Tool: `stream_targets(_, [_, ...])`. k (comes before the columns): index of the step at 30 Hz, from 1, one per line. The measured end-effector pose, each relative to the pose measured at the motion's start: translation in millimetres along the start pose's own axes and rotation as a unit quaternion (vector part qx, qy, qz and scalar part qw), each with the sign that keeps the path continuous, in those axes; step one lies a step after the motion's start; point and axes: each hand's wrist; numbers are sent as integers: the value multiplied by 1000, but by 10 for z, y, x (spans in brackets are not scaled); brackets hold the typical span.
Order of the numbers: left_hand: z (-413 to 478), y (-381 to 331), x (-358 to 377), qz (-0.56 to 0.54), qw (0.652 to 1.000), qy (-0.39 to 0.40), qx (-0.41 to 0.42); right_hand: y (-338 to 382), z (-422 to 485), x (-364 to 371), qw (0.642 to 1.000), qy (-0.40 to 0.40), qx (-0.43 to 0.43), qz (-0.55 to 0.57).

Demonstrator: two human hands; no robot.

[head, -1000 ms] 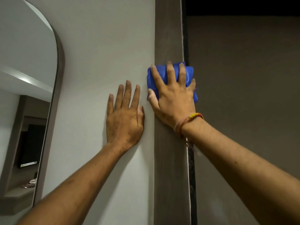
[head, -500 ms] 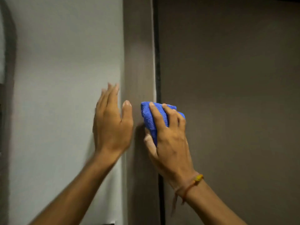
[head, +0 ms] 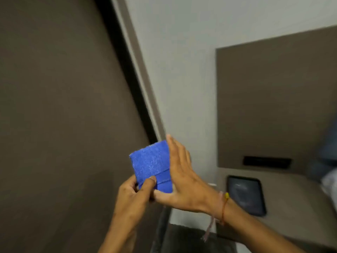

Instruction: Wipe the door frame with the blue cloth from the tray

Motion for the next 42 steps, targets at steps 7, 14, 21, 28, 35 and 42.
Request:
stream_targets(7, [666, 955, 1961, -46, 970, 129, -200, -2351, -735, -639, 754, 119, 406, 503])
stream_targets(14, [1339, 2313, 3266, 15, 942, 150, -299, -4073, -1250, -196, 717, 33, 530, 451])
stream_targets(21, [1824, 4108, 3875, 114, 928, 135, -329, -5456, -1527, 775, 718, 53, 610, 331])
stream_targets(28, [2392, 5138, 4248, 296, 930, 112, -188, -6440, -1420, 1620, 825, 159, 536, 79])
stream_targets(35, [2190, 5731, 4176, 438, 841, 304, -96, -6410, -1943, 2089, 862, 399, 278, -143])
stream_targets(42, [2174, 5443, 4021, 459, 826, 324, -54, -6175, -1823, 1816, 865, 389, 286, -139])
Point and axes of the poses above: each hand's wrist, its own z-axis towards the middle knuckle, its own x-axis out of the palm, y = z × x, and after that the axes turned 13 degrees about -z, right-handed
